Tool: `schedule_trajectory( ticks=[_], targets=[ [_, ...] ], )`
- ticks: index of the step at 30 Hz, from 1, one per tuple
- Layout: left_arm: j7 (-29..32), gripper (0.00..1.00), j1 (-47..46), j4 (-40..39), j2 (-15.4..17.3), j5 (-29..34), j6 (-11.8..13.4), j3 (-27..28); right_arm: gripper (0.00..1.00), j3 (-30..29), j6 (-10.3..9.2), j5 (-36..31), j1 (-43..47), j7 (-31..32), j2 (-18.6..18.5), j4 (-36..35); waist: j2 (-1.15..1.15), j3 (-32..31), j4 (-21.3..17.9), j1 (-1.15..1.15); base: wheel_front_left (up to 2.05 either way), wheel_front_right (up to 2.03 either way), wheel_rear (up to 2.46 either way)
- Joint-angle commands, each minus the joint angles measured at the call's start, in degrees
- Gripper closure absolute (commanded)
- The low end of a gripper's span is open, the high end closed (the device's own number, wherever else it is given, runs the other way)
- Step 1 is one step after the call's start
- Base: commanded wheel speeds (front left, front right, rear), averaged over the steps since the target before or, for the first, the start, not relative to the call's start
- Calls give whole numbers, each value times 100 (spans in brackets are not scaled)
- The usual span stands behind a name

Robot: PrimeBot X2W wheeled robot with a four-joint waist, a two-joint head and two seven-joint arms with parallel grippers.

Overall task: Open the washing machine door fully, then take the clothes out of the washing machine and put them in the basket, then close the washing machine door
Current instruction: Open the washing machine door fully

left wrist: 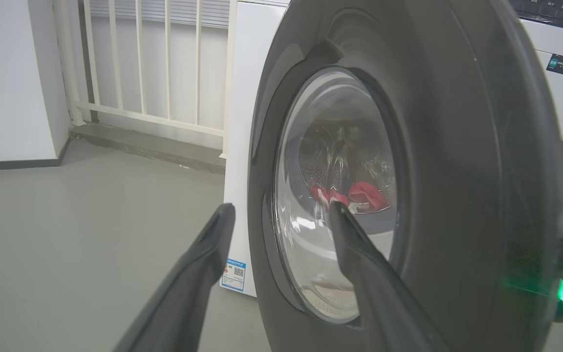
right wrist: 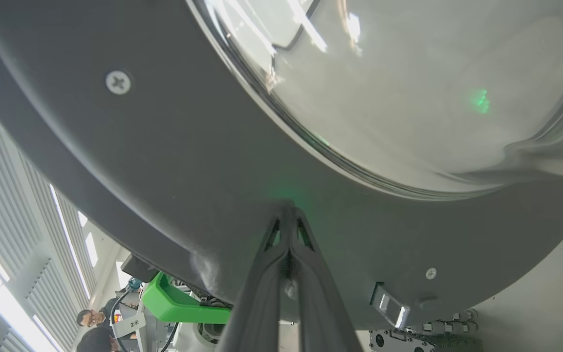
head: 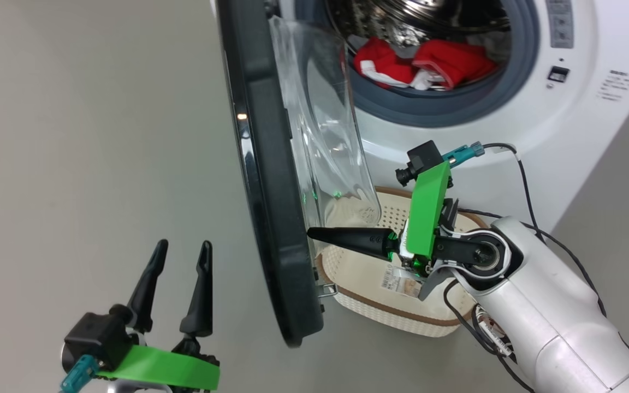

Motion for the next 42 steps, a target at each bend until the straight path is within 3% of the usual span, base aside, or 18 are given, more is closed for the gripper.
schedule_trajectory(
  ticks=[1,19,20,21,22,27,34,35,42],
  targets=[
    [-45,0,3,-100,103,-37,11,159,100,87,40,75,23,-45,203,-175,0,-94,186,0,0,0,0],
    [-45,0,191,-278,103,-147,146,256,100,592,40,286,-258,-281,203,-10,0,-28,232,0,0,0,0],
    [-45,0,192,-270,103,-149,145,256,78,576,40,270,-250,-286,203,-8,0,-32,227,0,0,0,0],
    [-45,0,190,-260,103,-152,145,254,48,556,40,233,-240,-309,185,-2,0,-39,221,0,0,0,0],
    [-45,0,186,-250,103,-154,144,249,0,533,40,154,-234,-386,141,5,0,-46,215,0,0,0,0],
    [-45,0,164,-203,103,-151,138,240,0,405,40,-292,-67,-924,-142,-233,0,-101,184,0,0,0,0],
    [-45,0,166,-123,103,-113,97,247,0,548,40,-1739,309,-2621,-734,-703,0,-201,142,0,0,0,0],
    [-45,0,166,-123,103,-113,97,247,0,548,40,-1739,309,-2621,-734,-703,0,-201,142,0,0,0,0],
    [-45,0,163,-121,103,-101,76,310,0,810,40,-3547,449,-4646,-981,-111,0,-218,9,0,0,0,0]
  ],
)
